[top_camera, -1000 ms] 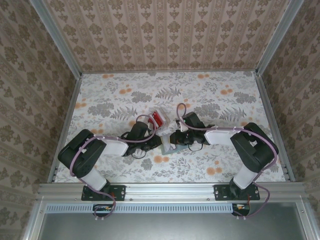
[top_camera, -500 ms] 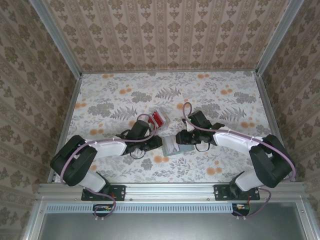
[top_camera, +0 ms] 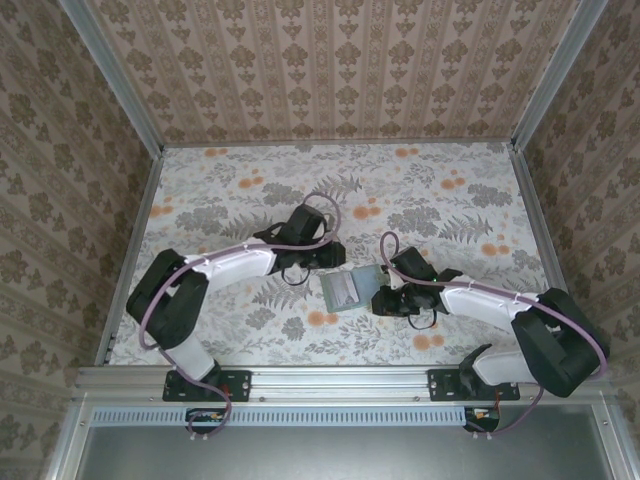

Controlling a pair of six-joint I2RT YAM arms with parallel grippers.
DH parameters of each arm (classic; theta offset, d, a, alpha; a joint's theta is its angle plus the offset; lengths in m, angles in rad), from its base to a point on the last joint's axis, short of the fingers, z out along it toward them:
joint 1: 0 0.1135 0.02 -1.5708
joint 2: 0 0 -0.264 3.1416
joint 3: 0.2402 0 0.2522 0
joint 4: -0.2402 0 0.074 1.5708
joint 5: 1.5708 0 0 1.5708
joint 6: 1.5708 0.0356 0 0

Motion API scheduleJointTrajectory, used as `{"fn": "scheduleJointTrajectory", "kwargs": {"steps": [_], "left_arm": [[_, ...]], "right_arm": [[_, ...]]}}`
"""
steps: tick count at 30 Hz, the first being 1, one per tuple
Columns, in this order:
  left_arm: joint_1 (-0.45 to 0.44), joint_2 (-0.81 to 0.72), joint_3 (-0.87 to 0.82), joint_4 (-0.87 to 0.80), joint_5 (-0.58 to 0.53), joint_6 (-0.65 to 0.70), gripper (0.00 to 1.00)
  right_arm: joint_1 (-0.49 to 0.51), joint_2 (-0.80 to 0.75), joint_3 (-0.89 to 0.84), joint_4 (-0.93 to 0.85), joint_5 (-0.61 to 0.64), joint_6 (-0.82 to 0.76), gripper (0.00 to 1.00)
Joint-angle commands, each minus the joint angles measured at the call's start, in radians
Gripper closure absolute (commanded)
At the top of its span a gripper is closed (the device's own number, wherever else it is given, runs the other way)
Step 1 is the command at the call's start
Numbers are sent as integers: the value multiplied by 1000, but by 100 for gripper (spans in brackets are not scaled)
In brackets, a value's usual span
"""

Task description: Put the credit cards into the card holder

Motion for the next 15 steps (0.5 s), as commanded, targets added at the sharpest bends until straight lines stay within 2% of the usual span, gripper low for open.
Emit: {"fn": "scheduleJointTrajectory", "kwargs": {"steps": [1, 7, 15], "left_arm": [[-17, 54, 53, -111, -26, 87, 68], [-7, 115, 53, -157, -63, 122, 69], [66, 109, 18, -128, -56, 143, 69]], "right_arm": [[-8, 25, 0, 63, 27, 30, 78], [-8, 48, 26, 69, 19, 13, 78], [-16, 94, 26, 75, 28, 7, 78]]}}
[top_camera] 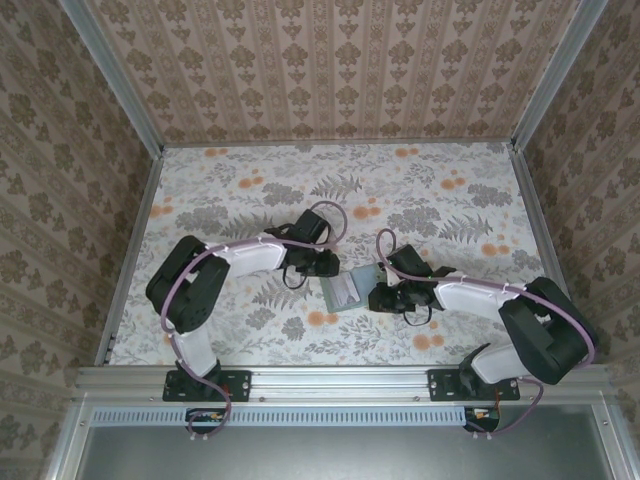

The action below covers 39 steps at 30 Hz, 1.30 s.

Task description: Put the credit cards into the card holder

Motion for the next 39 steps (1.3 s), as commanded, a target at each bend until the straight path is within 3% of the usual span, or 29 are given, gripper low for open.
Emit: {"fn": "scheduleJointTrajectory", "kwargs": {"steps": [1, 9, 16, 25, 29, 39], "left_arm": [[22, 0, 2, -15, -14, 39, 69], [-47, 66, 56, -30, 27, 42, 69], [-65, -48, -115, 5, 15, -29, 79], [-157, -222, -283, 31, -27, -170, 81], [-218, -240, -313, 47, -48, -224, 81], [-329, -245, -292, 60, -111, -297, 77]], "right_arm": [[-9, 21, 9, 12, 29, -6, 78], [-72, 42, 4, 43, 81, -4, 78], [-136, 130, 86, 74, 67, -47, 78], [-137, 314, 259, 88, -19, -84, 78], [-128, 406, 368, 49, -110, -124, 78], [-17, 525, 579, -104, -153, -212, 78]]}}
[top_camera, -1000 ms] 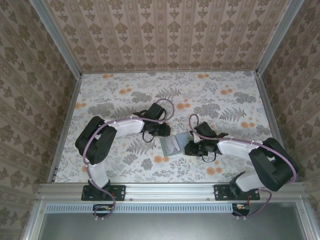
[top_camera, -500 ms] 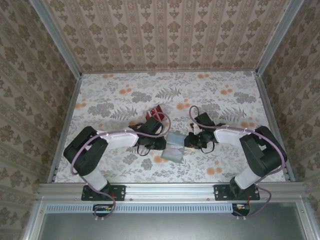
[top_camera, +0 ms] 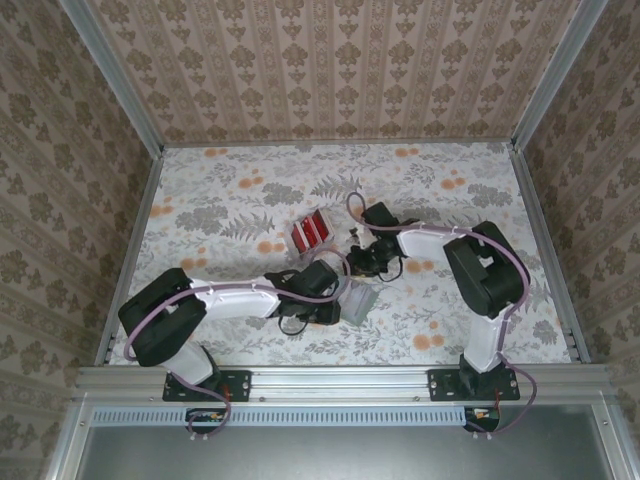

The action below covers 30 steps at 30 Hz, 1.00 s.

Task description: Put the credit cards into the card holder

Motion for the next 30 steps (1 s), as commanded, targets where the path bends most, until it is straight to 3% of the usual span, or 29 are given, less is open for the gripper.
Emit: {"fn": "scheduleJointTrajectory", "kwargs": {"steps": [1, 10, 17, 22, 30], "left_arm": [[-25, -10, 19, -11, -33, -44, 76], [-45, -47, 64, -18, -79, -20, 66], [-6, -276, 35, -77, -223, 38, 59], [161, -415, 1, -116, -186, 91, 54], [513, -453, -50, -51, 37, 111, 46]], "right_arm": [[43, 45, 53, 28, 16, -56, 78], [43, -1, 97, -27, 50, -91, 78], [0, -118, 133, -78, 102, -101, 76], [-22, -187, 144, -77, 133, -91, 69], [-35, -129, 239, -43, 101, -40, 57]]}}
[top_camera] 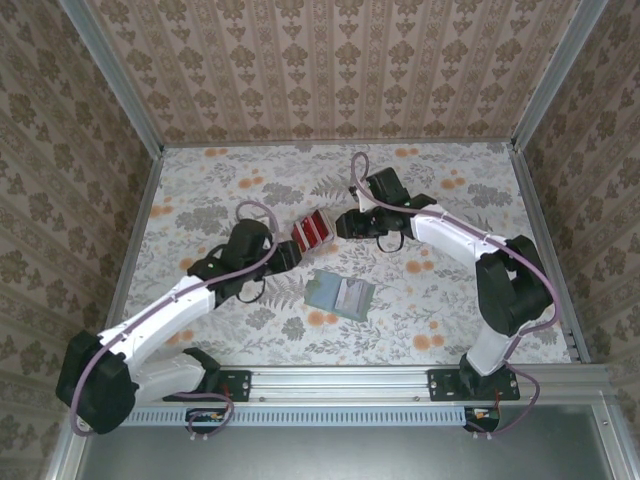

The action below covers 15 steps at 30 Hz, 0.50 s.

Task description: Put the credit cards into the card holder

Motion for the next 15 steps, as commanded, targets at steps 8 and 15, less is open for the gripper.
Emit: {"fn": "scheduleJointTrajectory", "kwargs": {"steps": [8, 15], "left_arm": [[220, 157, -1, 133, 292, 40, 45], [231, 308, 48, 213, 355, 58, 45]], "right_arm": [[-2, 214, 222, -20, -41, 37, 53], [11, 298, 304, -40, -41, 44, 52]]}}
